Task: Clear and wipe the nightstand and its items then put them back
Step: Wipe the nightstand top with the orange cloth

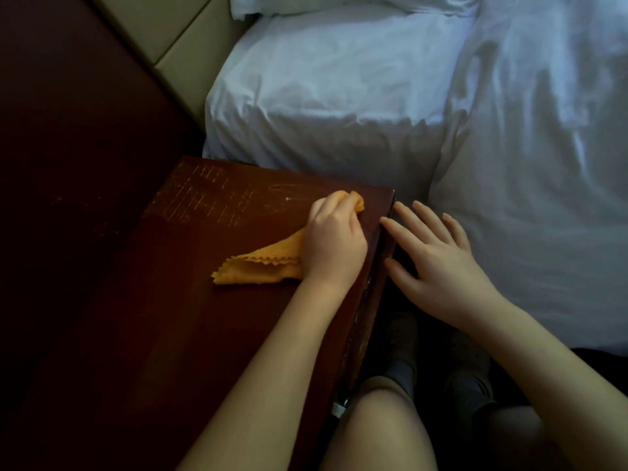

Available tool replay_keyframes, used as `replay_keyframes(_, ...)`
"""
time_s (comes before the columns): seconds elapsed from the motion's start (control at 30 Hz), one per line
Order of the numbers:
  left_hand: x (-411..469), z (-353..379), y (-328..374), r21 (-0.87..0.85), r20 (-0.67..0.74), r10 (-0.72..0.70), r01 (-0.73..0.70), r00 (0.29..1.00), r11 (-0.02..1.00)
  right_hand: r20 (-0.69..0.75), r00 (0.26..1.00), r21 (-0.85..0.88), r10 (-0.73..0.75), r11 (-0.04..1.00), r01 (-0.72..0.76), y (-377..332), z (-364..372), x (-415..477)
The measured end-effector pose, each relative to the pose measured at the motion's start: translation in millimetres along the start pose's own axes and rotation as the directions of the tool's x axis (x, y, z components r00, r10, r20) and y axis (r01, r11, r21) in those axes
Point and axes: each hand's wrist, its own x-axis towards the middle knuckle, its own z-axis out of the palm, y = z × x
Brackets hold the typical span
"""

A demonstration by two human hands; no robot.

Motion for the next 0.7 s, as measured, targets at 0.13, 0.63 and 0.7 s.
replay_keyframes(0.13,-29,-9,-4,-0.026,0.085,0.131,-0.130,0.988,0.991,-0.016,0.999,-0.014,0.046,0.999,-0.046,3,-2,0)
replay_keyframes(0.63,21,17,22,-0.032,-0.031,0.031,-0.032,0.999,0.999,0.061,0.979,-0.112,0.195,0.976,-0.187,11,0,0)
replay_keyframes(0.7,14,14,22,-0.040,0.004,0.085,-0.085,0.996,0.996,0.043,0.978,-0.104,0.205,0.974,-0.200,11,-2,1)
